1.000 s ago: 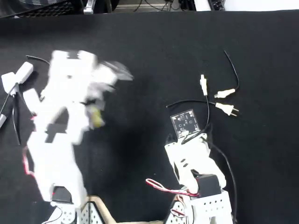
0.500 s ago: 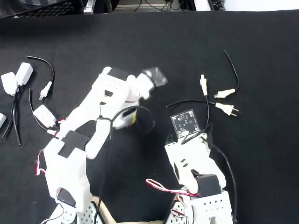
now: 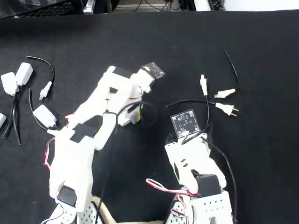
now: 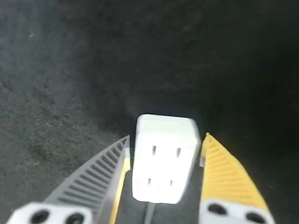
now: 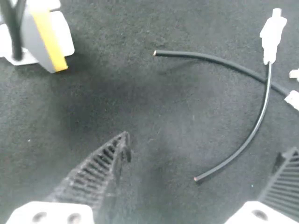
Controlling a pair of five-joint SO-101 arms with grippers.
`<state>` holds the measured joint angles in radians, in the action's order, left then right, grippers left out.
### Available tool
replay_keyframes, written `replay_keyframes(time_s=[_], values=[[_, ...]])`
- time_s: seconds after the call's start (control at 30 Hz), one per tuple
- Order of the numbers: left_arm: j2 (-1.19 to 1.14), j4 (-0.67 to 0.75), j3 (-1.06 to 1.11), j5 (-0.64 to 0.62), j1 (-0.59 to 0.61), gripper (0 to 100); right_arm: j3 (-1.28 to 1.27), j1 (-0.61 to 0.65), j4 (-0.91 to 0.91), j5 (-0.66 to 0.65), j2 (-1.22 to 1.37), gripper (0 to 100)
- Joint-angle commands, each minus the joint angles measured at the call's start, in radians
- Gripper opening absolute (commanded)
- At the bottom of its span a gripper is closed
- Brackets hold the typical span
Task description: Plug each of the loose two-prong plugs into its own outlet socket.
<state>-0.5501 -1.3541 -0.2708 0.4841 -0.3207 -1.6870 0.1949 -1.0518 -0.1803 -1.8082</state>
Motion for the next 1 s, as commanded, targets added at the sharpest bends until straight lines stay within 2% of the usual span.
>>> replay_keyframes(time_s=[0.0, 0.17, 0.27, 0.43, 0.6, 0.7, 0.83, 0.97], values=[[0.068, -0.167, -0.252, -0.012, -0.007, 25, 0.002, 0.009, 0.009, -0.009, -0.074, 45.6], [0.143, -0.399, -0.624, -0.012, 0.058, 25, 0.002, 0.009, 0.009, -0.009, -0.074, 45.6], [0.201, -0.408, -0.750, -0.018, 0.166, 25, 0.002, 0.009, 0.009, -0.009, -0.074, 45.6], [0.361, -0.407, -0.768, -0.005, 0.460, 25, 0.002, 0.009, 0.009, -0.009, -0.074, 45.6], [0.368, -0.402, -0.687, 0.060, 0.776, 25, 0.002, 0.011, 0.008, -0.043, -0.074, 45.6], [0.334, -0.338, -0.585, 0.060, 0.891, 25, 0.002, 0.014, 0.008, -0.043, -0.074, 45.6], [0.250, -0.259, -0.467, 0.064, 0.926, 25, 0.002, 0.015, 0.008, -0.037, -0.074, 45.6], [0.098, -0.193, -0.414, 0.092, 0.855, 25, 0.002, 0.015, 0.008, -0.037, -0.074, 45.6]])
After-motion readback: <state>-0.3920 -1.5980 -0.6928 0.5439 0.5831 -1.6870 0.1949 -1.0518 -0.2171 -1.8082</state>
